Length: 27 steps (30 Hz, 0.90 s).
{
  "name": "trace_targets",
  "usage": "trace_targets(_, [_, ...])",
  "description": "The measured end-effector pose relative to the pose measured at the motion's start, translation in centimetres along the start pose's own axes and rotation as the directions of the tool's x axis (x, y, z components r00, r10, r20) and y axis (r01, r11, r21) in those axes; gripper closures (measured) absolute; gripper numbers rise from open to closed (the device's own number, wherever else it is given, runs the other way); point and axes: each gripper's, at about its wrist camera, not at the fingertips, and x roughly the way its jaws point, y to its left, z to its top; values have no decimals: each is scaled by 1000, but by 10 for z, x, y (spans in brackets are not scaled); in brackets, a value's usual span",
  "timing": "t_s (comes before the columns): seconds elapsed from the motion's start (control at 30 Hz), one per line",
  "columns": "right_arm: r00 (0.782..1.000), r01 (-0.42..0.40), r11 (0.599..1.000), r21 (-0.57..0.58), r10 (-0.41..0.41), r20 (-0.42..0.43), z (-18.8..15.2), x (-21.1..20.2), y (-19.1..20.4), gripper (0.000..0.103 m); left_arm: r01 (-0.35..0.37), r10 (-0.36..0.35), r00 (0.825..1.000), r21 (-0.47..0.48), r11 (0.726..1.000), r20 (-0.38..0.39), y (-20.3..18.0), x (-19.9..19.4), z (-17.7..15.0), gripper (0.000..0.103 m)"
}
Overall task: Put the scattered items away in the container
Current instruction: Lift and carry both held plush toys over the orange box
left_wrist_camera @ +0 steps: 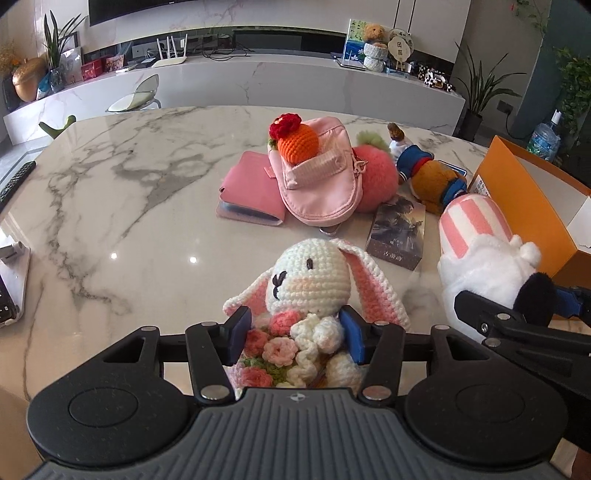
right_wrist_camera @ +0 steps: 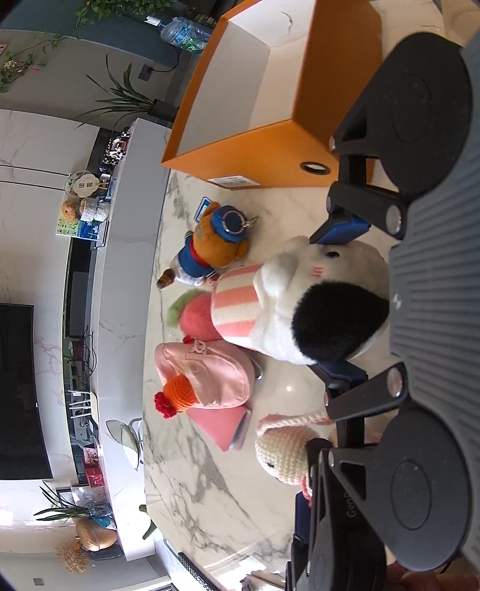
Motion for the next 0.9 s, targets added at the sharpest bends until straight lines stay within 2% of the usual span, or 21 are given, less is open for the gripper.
trace_targets(0.07, [1000, 0, 1000, 1, 0, -9, -5, 0, 0, 38, 1, -1, 1000, -13, 1000, -2, 1, -1, -2, 38])
trace_targets(0.2, [1000, -2, 1000, 15, 3, -29, -13, 2, -2, 38, 12, -12, 1000, -39, 999, -16, 3, 0, -6, 25])
trace_targets(0.3, [999, -7, 1000, 26, 8, -50, -16, 7, -3, 38, 29, -31, 999, -72, 997, -30, 5, 3, -8, 20])
trace_targets(0.5, [997, -27, 999, 35, 29, -76, -22, 14, -4, 38, 66, -73, 995, -96, 993, -69, 2, 15, -10, 20])
trace_targets(0.9, [997, -38, 999, 28, 40, -70, -24, 23, -7, 38, 43, -47, 997, -72, 996, -54, -7, 13, -7, 29])
